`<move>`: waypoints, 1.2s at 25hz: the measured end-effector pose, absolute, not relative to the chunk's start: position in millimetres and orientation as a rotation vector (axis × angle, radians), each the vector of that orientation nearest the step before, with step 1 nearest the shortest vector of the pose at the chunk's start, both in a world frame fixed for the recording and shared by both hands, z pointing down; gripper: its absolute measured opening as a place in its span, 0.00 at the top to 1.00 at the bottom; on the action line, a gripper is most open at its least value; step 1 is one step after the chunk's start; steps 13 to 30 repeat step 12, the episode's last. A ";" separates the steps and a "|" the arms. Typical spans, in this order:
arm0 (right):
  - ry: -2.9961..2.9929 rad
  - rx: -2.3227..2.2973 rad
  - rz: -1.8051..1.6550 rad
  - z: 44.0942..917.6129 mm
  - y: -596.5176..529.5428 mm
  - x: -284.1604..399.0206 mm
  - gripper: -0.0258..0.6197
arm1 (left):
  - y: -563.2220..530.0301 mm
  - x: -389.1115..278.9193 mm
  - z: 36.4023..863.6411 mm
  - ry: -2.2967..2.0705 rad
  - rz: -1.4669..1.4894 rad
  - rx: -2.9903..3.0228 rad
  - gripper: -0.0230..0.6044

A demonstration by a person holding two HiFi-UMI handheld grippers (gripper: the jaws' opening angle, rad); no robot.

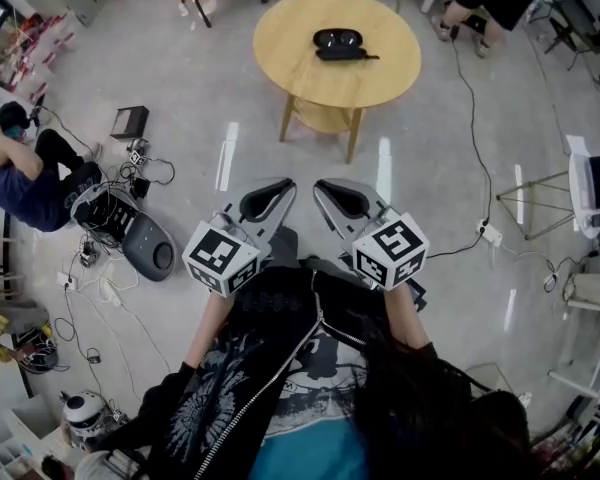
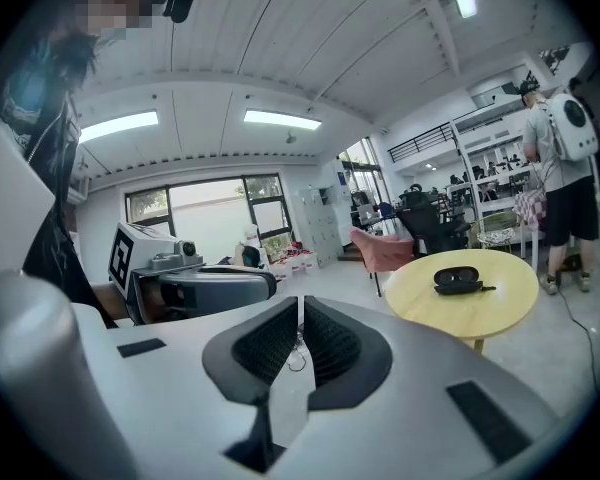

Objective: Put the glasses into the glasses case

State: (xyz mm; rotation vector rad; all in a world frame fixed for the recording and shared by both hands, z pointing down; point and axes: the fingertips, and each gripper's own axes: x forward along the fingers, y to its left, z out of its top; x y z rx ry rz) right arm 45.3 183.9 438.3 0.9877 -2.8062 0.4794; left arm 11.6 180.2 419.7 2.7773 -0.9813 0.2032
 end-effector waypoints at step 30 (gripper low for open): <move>-2.802 0.956 0.475 437.9 186.9 27.6 0.89 | 183.5 -7.0 419.5 -1.005 0.201 2.764 0.92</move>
